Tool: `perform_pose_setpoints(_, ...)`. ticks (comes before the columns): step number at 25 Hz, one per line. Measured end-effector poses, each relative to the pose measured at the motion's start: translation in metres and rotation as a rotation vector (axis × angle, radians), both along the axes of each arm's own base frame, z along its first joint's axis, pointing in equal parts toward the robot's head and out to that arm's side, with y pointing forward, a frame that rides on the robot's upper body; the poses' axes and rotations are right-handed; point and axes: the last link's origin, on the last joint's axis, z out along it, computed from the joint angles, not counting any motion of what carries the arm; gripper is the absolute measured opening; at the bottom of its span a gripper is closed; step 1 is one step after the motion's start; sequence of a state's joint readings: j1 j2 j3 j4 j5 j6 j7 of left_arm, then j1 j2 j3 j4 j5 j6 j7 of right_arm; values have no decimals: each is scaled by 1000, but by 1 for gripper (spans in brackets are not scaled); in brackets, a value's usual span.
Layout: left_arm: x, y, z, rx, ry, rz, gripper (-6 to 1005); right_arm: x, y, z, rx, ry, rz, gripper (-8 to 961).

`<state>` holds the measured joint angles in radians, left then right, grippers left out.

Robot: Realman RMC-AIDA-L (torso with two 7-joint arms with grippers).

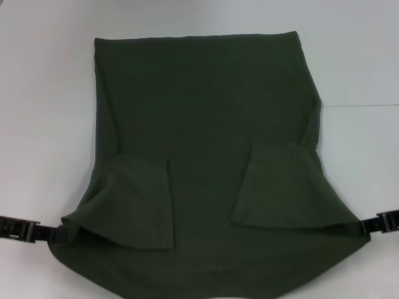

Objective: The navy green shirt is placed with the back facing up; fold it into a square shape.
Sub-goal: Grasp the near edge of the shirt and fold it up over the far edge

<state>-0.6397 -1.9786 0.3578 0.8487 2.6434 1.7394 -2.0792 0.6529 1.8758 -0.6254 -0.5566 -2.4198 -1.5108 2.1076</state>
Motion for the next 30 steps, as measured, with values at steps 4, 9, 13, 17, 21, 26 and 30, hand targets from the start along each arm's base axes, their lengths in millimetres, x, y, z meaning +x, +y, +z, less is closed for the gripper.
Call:
perform_pose_setpoints(4, 2, -13, 3, -72, -15, -34, 44, 9, -11, 4, -4, 15, -3, 56)
perform_pose_setpoints(9, 3, -26, 5, -146, -17, -53, 48, 17, -29, 8, -17, 66, 8, 56)
perform_pose_setpoints(13, 11, -17, 9, -115, -46, -70, 50, 18, -27, 16, 39, 96, 8, 57)
perform_pose_setpoints(17, 30, 4, 15, -37, -97, -93, 53, 8, -10, 28, 138, 150, 20, 57)
perform_pose_setpoints(21, 49, 32, 20, 58, -126, -114, 56, -3, 9, 39, 226, 174, 27, 57)
perform_pose_setpoints(26, 64, 63, 17, 161, -141, -121, 59, -22, 40, 46, 332, 174, 53, 57)
perform_pose_setpoints(30, 69, 85, 16, 275, -149, -109, 61, -33, 62, 46, 410, 161, 60, 57)
